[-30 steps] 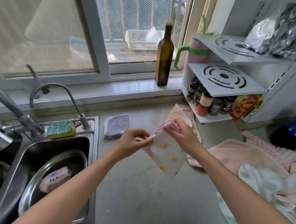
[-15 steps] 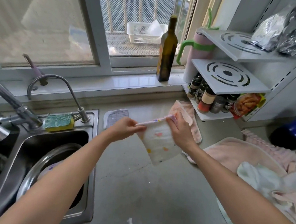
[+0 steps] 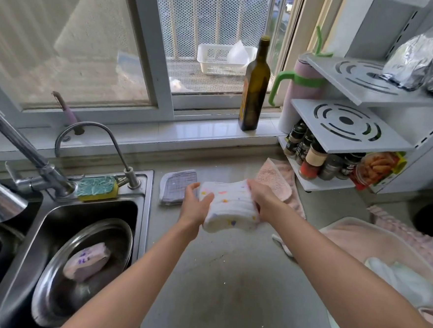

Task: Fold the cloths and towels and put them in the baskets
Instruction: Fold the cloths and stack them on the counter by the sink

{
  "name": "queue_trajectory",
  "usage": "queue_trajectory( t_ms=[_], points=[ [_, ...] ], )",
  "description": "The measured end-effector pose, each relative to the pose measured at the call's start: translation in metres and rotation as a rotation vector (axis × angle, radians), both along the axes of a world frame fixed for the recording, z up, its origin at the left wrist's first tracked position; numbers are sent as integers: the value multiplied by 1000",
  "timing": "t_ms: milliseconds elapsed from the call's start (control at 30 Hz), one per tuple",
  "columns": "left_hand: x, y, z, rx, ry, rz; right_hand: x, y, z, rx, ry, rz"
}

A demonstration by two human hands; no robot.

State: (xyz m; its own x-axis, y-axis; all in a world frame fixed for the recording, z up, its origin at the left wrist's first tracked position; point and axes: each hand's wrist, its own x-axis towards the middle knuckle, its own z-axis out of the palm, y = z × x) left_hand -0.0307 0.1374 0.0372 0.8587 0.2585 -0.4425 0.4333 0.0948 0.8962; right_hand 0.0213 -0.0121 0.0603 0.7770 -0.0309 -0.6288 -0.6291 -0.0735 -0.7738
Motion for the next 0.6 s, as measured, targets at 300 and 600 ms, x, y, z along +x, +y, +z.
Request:
queue_trajectory(
  t_ms=[300, 600],
  points=[
    [-14, 27, 15, -187, -60, -390, 1, -1, -18, -314, -317, 155],
    [-8, 19, 14, 299, -229, -378, 14, 4, -18, -308, -234, 86]
  ],
)
